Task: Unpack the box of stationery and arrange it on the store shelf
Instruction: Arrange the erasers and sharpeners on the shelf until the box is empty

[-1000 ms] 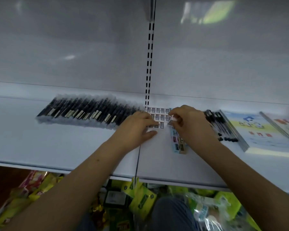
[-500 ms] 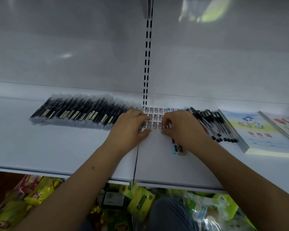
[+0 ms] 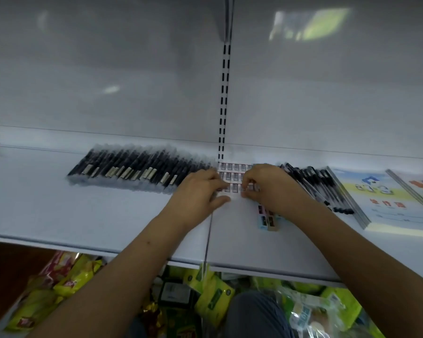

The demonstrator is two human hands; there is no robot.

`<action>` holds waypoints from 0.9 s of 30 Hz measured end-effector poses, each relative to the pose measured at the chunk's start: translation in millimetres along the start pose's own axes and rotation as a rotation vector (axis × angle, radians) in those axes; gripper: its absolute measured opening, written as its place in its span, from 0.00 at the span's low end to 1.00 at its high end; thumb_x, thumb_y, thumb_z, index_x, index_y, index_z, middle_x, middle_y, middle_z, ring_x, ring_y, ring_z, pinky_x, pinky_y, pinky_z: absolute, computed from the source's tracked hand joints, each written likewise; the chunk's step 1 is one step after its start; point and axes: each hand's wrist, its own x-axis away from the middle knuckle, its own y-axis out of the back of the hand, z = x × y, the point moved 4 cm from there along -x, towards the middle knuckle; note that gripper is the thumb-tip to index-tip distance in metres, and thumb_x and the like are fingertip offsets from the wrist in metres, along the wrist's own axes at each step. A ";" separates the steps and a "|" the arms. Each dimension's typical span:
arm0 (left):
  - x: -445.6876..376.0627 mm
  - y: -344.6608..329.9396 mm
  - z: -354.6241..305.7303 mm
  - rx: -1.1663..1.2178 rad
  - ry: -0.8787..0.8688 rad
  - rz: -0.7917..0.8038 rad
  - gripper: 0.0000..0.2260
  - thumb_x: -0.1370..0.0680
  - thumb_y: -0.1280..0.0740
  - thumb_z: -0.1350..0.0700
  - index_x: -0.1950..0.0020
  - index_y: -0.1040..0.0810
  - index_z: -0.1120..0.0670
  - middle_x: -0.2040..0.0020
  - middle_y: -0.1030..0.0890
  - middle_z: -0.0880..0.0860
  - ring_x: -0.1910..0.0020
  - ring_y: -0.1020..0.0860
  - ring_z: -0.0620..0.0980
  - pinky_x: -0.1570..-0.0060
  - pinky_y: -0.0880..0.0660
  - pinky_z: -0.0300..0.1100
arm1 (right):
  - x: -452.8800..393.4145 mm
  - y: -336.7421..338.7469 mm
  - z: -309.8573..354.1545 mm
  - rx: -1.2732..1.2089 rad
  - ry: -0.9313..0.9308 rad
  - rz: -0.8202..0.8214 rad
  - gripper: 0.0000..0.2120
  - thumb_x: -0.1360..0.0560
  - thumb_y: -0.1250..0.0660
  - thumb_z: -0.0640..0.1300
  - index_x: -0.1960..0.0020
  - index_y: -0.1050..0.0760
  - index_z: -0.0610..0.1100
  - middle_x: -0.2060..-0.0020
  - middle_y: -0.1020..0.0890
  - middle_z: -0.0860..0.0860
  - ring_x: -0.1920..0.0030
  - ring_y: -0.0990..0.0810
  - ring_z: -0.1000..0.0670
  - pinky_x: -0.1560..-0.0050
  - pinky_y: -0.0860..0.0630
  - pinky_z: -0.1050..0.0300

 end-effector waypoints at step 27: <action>666.6 216.5 -20.0 -0.135 1.885 0.554 0.26 0.21 0.37 0.43 0.25 0.37 0.49 0.28 0.36 0.57 0.31 0.36 0.61 0.33 0.34 0.53 | 128.1 -233.5 589.8 0.198 1.053 0.504 0.39 0.23 0.34 0.52 0.21 0.52 0.48 0.23 0.46 0.46 0.25 0.41 0.42 0.28 0.40 0.44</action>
